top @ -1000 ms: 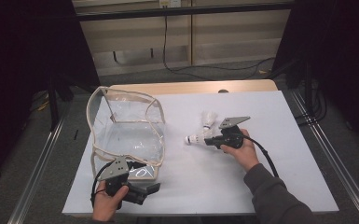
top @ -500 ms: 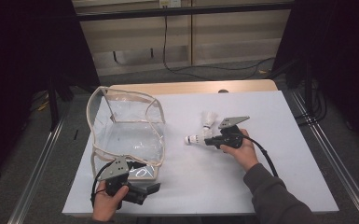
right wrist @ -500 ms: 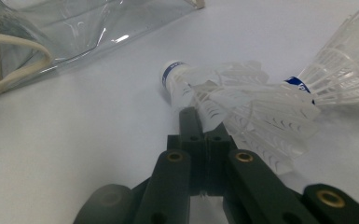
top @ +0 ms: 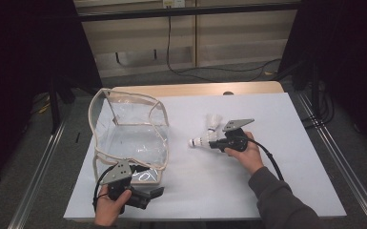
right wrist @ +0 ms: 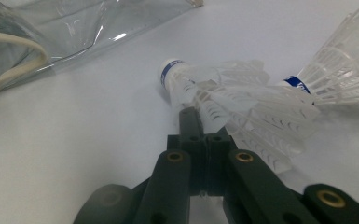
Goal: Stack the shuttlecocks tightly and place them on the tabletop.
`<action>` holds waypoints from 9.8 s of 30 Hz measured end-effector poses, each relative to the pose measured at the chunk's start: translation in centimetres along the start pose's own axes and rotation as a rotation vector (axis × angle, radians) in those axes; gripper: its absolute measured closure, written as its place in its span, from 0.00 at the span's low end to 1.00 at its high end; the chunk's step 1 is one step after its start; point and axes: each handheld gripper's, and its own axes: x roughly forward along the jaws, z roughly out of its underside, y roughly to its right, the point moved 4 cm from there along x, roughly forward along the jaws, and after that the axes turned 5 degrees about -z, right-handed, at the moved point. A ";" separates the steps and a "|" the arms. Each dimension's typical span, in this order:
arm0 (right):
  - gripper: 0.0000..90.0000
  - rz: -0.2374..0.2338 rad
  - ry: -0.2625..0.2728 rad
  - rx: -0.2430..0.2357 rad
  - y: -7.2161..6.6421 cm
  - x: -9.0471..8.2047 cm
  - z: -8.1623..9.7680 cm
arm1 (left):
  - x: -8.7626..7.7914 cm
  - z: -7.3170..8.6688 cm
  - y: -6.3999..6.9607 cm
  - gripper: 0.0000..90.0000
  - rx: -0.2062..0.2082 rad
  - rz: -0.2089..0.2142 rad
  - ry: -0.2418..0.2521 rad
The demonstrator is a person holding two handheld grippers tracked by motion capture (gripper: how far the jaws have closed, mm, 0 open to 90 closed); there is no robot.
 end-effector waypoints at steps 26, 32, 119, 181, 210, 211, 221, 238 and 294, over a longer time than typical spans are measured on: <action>0.75 0.041 -0.013 0.005 0.1 -0.2 0.1 | 0.0 0.0 0.0 0.05 -0.001 -0.001 0.000; 0.71 0.048 0.000 0.010 0.1 -0.7 0.1 | 0.0 0.0 0.0 0.05 0.002 -0.002 -0.002; 0.14 0.219 0.077 0.137 4.2 -3.3 -3.2 | 0.0 0.0 0.0 0.05 0.001 -0.003 0.000; 0.18 0.259 0.030 0.145 7.7 0.1 -4.6 | 0.0 0.0 0.0 0.05 -0.006 0.000 0.006; 0.70 0.219 -0.013 0.122 8.3 1.3 -4.7 | 0.0 -0.1 -0.1 0.05 -0.004 0.000 0.007; 0.75 0.214 -0.013 0.122 8.3 1.3 -4.7 | 0.0 -0.1 -0.1 0.05 -0.004 0.001 0.007; 0.94 0.196 0.050 0.160 7.9 -0.3 -4.9 | 0.0 -0.1 -0.1 0.05 -0.005 0.000 0.009; 0.96 0.206 0.113 0.175 7.6 -3.5 -4.3 | 0.0 -0.1 -0.1 0.05 -0.005 -0.001 0.007; 0.95 0.194 0.138 0.156 3.4 -7.2 0.4 | 0.1 0.0 0.1 0.05 0.000 -0.008 0.006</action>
